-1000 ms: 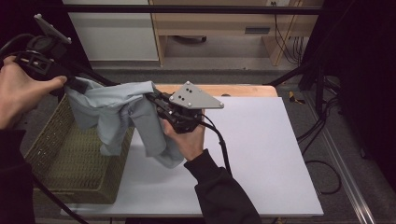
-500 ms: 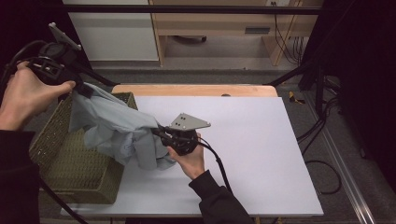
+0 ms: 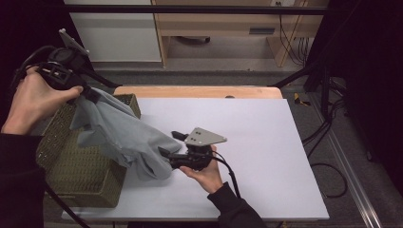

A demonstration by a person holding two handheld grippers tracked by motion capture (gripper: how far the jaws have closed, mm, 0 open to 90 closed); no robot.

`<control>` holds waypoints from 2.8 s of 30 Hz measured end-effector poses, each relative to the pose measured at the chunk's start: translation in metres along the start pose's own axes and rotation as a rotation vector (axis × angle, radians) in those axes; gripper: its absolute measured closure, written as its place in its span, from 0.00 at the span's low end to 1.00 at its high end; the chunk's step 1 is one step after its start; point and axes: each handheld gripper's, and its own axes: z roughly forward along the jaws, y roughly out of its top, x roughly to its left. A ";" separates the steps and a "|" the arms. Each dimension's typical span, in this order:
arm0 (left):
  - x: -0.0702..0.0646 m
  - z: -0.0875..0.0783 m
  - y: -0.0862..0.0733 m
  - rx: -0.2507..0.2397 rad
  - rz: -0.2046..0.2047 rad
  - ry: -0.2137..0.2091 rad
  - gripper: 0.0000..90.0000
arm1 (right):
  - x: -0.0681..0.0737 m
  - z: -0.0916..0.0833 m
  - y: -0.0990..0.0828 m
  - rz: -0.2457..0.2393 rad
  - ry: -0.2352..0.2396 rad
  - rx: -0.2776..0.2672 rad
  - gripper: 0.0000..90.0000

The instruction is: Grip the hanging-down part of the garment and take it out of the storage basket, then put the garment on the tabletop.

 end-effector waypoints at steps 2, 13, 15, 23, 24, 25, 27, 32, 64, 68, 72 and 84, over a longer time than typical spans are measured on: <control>-0.001 0.000 0.000 0.000 0.004 -0.003 0.92 | -0.007 -0.015 0.001 0.008 -0.052 -0.021 0.29; 0.002 0.000 -0.004 -0.006 0.004 -0.011 0.92 | -0.042 -0.084 -0.013 0.053 -0.271 -0.072 0.10; 0.002 0.001 -0.005 -0.008 0.001 -0.011 0.92 | -0.044 -0.094 -0.019 0.059 -0.295 -0.069 0.08; 0.004 0.001 -0.007 -0.006 -0.001 -0.011 0.92 | -0.049 -0.117 -0.040 0.065 -0.365 -0.054 0.04; 0.004 0.001 -0.007 -0.006 -0.002 -0.011 0.92 | -0.050 -0.120 -0.043 0.062 -0.378 -0.050 0.04; 0.004 0.002 -0.007 -0.006 -0.002 -0.011 0.92 | -0.050 -0.123 -0.046 0.068 -0.386 -0.047 0.04; 0.004 0.002 -0.008 -0.007 -0.002 -0.012 0.92 | -0.051 -0.128 -0.051 0.078 -0.407 -0.047 0.03; 0.004 0.003 -0.008 -0.006 -0.003 -0.013 0.92 | -0.054 -0.142 -0.068 0.090 -0.444 -0.042 0.02; 0.000 0.008 -0.003 -0.006 0.012 -0.024 0.92 | -0.053 -0.169 -0.100 0.125 -0.497 -0.059 0.02; -0.002 0.008 -0.004 -0.010 0.014 -0.028 0.92 | -0.052 -0.169 -0.101 0.124 -0.496 -0.046 0.01; -0.003 0.007 -0.004 -0.020 0.010 -0.031 0.92 | -0.052 -0.168 -0.103 0.123 -0.488 -0.041 0.01; -0.028 0.002 0.006 -0.059 0.065 -0.062 0.92 | -0.052 -0.168 -0.103 0.121 -0.484 -0.033 0.01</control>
